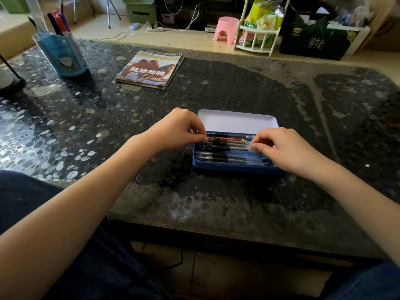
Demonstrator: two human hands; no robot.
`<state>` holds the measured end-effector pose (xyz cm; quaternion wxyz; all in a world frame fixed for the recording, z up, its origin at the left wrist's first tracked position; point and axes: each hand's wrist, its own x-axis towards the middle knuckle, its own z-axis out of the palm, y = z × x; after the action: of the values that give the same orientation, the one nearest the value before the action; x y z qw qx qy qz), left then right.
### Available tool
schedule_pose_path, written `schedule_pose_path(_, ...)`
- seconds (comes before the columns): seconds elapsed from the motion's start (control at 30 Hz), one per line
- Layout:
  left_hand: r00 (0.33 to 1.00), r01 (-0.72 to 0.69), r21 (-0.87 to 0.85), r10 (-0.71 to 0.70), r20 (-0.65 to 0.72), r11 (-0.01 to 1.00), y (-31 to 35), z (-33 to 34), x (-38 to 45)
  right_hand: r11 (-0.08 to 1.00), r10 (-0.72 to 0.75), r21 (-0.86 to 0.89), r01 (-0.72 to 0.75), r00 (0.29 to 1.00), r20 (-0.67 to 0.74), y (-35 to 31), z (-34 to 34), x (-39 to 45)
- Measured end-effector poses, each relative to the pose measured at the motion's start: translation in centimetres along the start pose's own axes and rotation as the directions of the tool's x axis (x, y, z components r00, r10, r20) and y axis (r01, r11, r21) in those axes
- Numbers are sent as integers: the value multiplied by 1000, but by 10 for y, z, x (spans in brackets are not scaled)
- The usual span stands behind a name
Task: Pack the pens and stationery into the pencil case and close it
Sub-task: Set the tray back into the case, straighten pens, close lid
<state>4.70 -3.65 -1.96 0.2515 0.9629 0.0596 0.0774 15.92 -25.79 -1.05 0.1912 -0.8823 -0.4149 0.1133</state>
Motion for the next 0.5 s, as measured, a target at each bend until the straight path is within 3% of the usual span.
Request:
schedule_pose_path(0.13, 1000, 2, 4, -2, 8, 1000, -1, 0, 0, 989, -47, 137, 50, 998, -30, -1, 6, -3)
schedule_pose_path(0.3, 1000, -2, 15, 2, 3, 1000, -1, 0, 0, 978, -80, 187, 88, 996, -46, 4, 5, -5)
schedule_pose_path(0.5, 1000, -1, 19, 1, 15, 1000, -1, -3, -2, 979, -170, 94, 180, 980, -105, 7, 10, -4)
